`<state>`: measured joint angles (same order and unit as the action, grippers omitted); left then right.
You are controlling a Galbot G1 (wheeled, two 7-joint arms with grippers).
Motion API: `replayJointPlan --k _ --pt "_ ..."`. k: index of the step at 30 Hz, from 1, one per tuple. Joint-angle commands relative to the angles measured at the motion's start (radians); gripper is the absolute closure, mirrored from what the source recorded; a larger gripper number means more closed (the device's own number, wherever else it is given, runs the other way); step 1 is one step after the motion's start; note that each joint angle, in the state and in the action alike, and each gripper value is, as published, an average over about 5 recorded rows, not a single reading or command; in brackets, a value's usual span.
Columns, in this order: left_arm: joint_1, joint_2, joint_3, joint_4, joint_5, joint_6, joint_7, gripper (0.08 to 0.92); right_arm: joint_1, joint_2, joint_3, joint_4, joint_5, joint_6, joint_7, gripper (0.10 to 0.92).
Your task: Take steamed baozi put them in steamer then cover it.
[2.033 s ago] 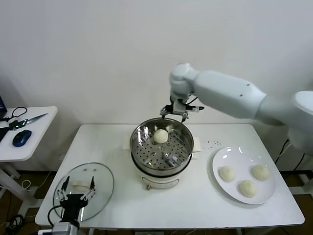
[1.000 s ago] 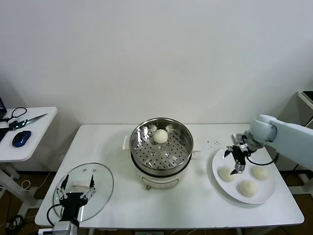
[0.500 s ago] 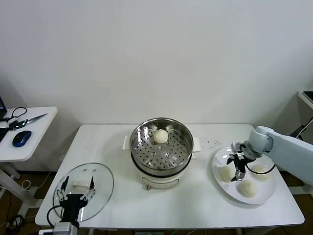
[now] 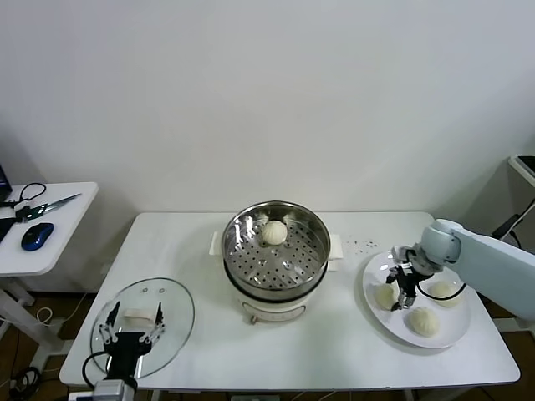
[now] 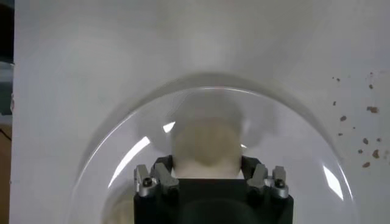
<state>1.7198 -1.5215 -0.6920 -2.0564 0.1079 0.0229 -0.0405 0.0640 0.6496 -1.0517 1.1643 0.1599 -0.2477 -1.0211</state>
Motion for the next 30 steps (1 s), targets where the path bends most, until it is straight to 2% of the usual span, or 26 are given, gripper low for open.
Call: replayJointPlan --k 1,7,14,20,30 --pt "0.0 0.001 0.002 -0.003 0.0 0.0 0.001 0.177 0.07 -0.019 -0.011 0.008 0.036 -0.001 -0.002 0.321" --pt "-0.001 0.003 0.009 -0.007 -0.001 0.0 0.002 0.177 0.423 0.003 -0.225 0.009 0.175 0.016 -0.017 0.321" --pt "0.002 -0.006 0.034 -0.008 0.002 -0.003 0.001 0.177 0.81 0.157 -0.481 0.038 0.45 -0.009 -0.013 0.321" --pt "0.005 -0.013 0.05 -0.014 0.004 -0.009 0.002 0.177 0.876 0.296 -0.498 0.071 0.597 -0.067 0.022 0.321" --pt "0.008 -0.009 0.051 -0.016 0.002 -0.019 0.003 0.177 0.79 0.563 -0.473 0.05 0.688 -0.14 0.114 0.321"
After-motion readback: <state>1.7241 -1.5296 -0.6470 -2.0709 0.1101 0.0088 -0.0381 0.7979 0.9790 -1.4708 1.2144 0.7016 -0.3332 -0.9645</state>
